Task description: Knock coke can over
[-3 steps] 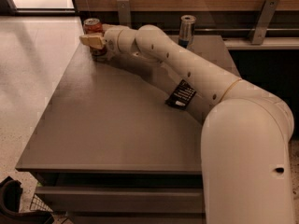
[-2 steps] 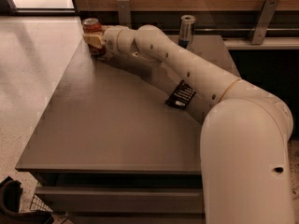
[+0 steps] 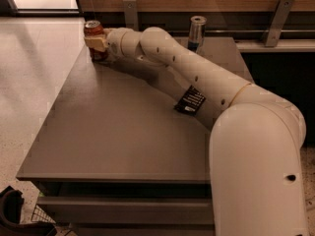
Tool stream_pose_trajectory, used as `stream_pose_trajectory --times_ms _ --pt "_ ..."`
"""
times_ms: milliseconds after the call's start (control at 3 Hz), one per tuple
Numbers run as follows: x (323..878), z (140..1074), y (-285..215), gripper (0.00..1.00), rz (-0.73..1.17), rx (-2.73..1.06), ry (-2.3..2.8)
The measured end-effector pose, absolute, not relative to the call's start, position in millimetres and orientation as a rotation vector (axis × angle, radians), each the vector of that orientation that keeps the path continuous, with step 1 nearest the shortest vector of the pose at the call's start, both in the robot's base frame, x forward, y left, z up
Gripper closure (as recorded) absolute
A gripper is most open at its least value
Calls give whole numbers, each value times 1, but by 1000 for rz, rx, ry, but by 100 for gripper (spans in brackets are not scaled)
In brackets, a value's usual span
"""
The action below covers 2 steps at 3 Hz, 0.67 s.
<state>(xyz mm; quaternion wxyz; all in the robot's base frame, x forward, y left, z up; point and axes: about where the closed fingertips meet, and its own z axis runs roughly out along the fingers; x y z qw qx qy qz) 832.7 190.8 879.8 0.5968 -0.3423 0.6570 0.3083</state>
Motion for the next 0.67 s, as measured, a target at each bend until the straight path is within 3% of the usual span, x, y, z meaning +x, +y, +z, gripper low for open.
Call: stream_pose_trajectory --times_ms 667 --pt "824 891 184 100 675 -851 1555"
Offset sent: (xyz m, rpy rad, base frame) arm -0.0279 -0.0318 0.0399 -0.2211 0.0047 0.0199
